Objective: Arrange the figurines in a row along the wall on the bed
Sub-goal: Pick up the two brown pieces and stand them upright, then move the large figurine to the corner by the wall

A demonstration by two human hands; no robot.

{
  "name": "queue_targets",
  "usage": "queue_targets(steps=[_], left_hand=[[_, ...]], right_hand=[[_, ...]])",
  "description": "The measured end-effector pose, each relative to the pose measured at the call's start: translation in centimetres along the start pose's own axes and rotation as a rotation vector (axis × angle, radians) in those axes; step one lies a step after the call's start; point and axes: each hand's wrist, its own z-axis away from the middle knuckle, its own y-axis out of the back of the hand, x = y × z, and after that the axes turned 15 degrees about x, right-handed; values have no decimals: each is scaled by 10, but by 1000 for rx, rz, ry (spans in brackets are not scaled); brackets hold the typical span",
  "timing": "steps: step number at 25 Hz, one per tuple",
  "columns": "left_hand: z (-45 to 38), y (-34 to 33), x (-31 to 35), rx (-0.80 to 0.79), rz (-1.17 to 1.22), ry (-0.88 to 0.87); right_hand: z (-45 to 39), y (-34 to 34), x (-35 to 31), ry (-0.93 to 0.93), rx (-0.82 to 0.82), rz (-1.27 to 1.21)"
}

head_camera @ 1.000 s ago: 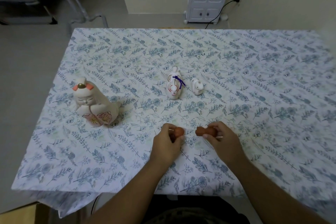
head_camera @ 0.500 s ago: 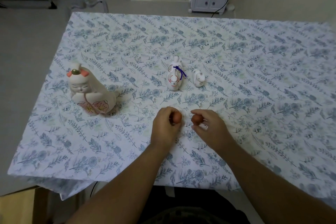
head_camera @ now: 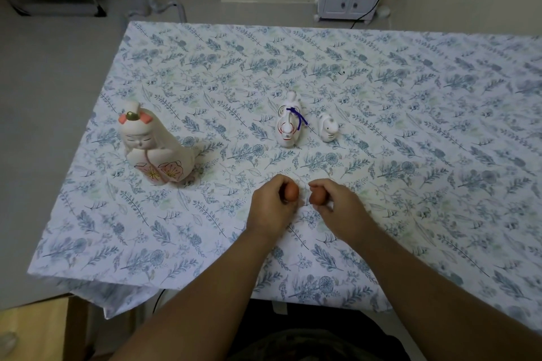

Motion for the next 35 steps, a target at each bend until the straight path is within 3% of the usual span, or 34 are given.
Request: queue_targets(steps=[6,9,13,17,20,22,24,26,30,35], left_hand=[[1,6,3,-44,-16,-18],[8,25,3,-29,-28,-12],[17,92,-13,199,14,-26],[12,170,-38,514,83,-41],[-9,211,-51,634,194,13],[-30,227,-60,557,215,57],[-48,233,-66,378,258,77],[-56,237,-65,235,332,67],[-61,239,-62,205,414,8],[-74,229,7,143,478,-98]], right_hand=[[5,0,-2,5,8,-1],[9,3,-24,107,86,50],[-4,-19,-82,307,168,88],[-23,-70,-152,314,58,-11],[-40,-107,-197,229,-96,-53],[-52,-125,-216,148,-206,-113],[-57,-137,-223,74,-294,-206],[-56,-146,-221,23,-301,-265],[-49,-144,-225,3,-234,-361],[-49,-77,-241,23,29,-470]])
